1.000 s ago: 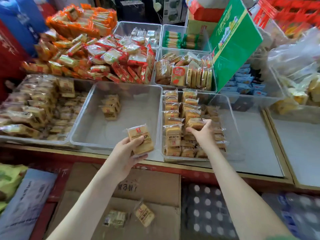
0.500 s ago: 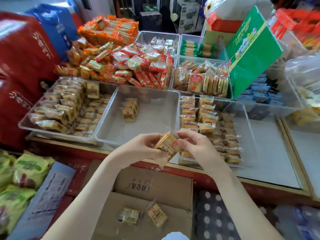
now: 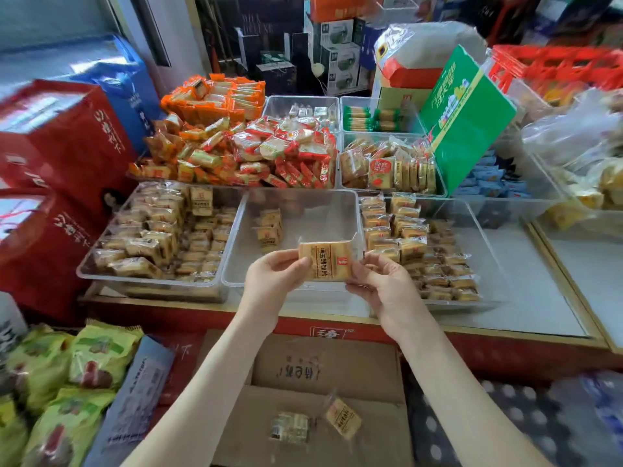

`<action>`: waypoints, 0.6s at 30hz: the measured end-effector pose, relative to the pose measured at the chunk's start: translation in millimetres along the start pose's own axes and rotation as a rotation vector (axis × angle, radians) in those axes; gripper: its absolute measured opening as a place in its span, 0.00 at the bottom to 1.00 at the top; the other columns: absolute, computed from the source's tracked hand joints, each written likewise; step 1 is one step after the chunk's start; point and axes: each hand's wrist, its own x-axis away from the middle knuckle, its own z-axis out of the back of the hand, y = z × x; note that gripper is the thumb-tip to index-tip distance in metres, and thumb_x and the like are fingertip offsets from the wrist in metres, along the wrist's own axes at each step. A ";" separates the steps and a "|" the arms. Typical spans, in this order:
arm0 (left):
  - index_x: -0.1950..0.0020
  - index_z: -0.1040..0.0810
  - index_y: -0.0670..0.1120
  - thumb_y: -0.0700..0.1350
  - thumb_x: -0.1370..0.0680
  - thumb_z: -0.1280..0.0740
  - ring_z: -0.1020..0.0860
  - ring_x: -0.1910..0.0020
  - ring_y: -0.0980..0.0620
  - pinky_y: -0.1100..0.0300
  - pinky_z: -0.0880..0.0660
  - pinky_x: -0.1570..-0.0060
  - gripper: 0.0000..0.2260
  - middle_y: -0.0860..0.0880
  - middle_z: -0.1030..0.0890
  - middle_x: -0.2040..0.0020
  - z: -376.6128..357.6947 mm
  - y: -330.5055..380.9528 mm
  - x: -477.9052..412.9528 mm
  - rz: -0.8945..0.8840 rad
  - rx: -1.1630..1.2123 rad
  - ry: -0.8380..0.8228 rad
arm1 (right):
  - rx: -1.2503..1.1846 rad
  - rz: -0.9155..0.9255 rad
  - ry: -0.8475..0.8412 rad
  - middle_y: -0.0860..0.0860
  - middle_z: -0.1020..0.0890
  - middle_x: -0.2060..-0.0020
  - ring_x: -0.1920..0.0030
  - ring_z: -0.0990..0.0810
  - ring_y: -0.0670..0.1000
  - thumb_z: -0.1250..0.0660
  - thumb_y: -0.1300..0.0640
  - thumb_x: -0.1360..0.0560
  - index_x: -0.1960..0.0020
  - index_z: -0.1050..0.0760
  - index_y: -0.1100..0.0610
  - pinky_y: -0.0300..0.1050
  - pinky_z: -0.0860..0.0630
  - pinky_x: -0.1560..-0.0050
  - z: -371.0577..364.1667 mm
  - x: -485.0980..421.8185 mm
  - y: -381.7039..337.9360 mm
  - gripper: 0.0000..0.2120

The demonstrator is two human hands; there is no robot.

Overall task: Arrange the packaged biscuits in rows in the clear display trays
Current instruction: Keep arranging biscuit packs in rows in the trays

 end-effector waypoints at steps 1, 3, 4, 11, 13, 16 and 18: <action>0.50 0.18 0.46 0.40 0.24 0.28 0.16 0.51 0.51 0.61 0.20 0.52 0.05 0.46 0.15 0.52 5.2 1.6 0.6 -0.009 -0.001 0.010 | -0.012 0.002 -0.007 0.58 0.16 0.55 0.51 0.17 0.56 0.32 0.65 0.26 0.56 0.27 0.60 0.44 0.20 0.55 -0.5 -0.3 2.8 0.04; 0.54 0.18 0.45 0.38 0.24 0.29 0.16 0.55 0.51 0.61 0.20 0.54 0.03 0.46 0.15 0.55 14.0 6.1 4.2 -0.062 -0.011 -0.022 | -0.042 0.035 -0.015 0.58 0.17 0.52 0.47 0.18 0.58 0.30 0.62 0.30 0.55 0.27 0.59 0.46 0.21 0.49 -1.7 -0.8 6.6 0.07; 0.56 0.18 0.44 0.36 0.25 0.29 0.17 0.57 0.52 0.62 0.20 0.55 0.04 0.48 0.15 0.58 17.5 7.3 6.0 -0.114 0.000 -0.058 | -0.035 0.071 -0.020 0.58 0.18 0.52 0.47 0.20 0.59 0.29 0.61 0.31 0.55 0.27 0.58 0.48 0.23 0.46 -2.7 -0.3 7.1 0.08; 0.57 0.23 0.44 0.31 0.25 0.34 0.24 0.57 0.53 0.66 0.26 0.55 0.08 0.51 0.20 0.57 35.3 4.3 6.5 -1.154 -0.592 -0.067 | 0.802 0.874 -0.006 0.42 0.21 0.59 0.56 0.22 0.42 0.36 0.65 0.24 0.59 0.28 0.50 0.38 0.24 0.54 20.5 4.5 -9.4 0.11; 0.53 0.26 0.44 0.31 0.24 0.38 0.26 0.53 0.50 0.64 0.27 0.52 0.09 0.49 0.23 0.50 37.1 -0.9 2.0 -1.429 -0.741 -0.091 | 0.913 1.130 -0.071 0.45 0.21 0.52 0.48 0.22 0.41 0.37 0.62 0.22 0.55 0.30 0.53 0.33 0.25 0.46 30.0 2.1 -12.8 0.05; 0.51 0.30 0.43 0.32 0.24 0.41 0.27 0.47 0.46 0.59 0.24 0.50 0.07 0.45 0.28 0.43 35.5 -10.8 -2.8 -1.557 -0.901 -0.116 | 1.076 1.368 -0.132 0.52 0.25 0.44 0.40 0.24 0.48 0.42 0.58 0.18 0.53 0.33 0.58 0.31 0.29 0.37 44.3 -0.4 -14.6 0.06; 0.50 0.30 0.43 0.34 0.22 0.42 0.27 0.44 0.45 0.57 0.24 0.48 0.06 0.44 0.28 0.40 26.9 -16.9 -5.6 -1.511 -0.909 -0.126 | 1.080 1.310 -0.107 0.50 0.24 0.42 0.38 0.25 0.45 0.42 0.57 0.18 0.53 0.33 0.57 0.33 0.28 0.37 53.5 0.1 -12.9 0.06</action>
